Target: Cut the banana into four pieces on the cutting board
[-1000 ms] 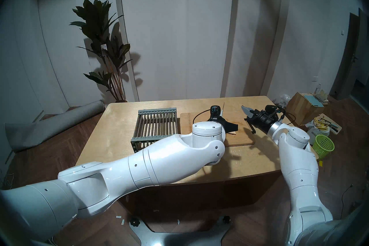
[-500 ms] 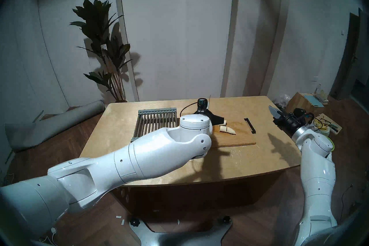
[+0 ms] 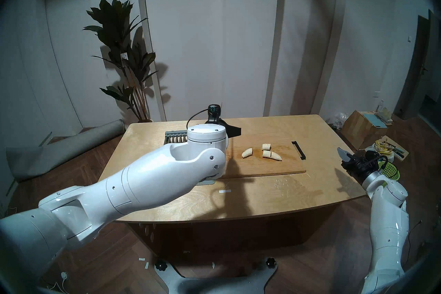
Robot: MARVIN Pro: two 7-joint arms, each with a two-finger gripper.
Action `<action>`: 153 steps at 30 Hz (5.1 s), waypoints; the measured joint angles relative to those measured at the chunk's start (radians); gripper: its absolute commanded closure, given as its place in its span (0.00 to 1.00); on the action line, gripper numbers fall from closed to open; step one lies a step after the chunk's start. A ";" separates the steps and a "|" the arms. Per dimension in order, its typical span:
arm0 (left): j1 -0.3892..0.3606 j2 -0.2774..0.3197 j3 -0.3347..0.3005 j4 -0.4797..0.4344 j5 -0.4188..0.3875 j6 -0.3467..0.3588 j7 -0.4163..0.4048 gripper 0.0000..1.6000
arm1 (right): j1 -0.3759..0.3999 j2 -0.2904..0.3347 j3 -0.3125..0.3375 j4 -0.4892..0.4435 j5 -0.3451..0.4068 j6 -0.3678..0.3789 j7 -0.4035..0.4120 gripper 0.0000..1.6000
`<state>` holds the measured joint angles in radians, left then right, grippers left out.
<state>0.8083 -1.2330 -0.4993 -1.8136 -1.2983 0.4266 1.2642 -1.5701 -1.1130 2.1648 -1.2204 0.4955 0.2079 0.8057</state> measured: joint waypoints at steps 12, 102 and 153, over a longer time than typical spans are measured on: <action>0.055 0.053 -0.045 -0.171 -0.161 0.074 0.081 1.00 | -0.019 0.000 -0.011 0.008 -0.033 -0.013 0.016 1.00; 0.357 0.224 -0.252 -0.168 0.115 0.408 -0.262 1.00 | 0.053 0.025 0.068 0.064 -0.057 -0.026 -0.056 0.00; 0.492 0.034 -0.423 -0.232 0.473 0.536 -0.398 1.00 | 0.069 0.022 0.022 0.106 -0.068 -0.047 -0.030 0.00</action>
<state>1.3007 -1.1986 -0.9224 -2.0456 -0.8253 0.9624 0.8666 -1.5013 -1.0910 2.1868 -1.1142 0.4279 0.1613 0.7756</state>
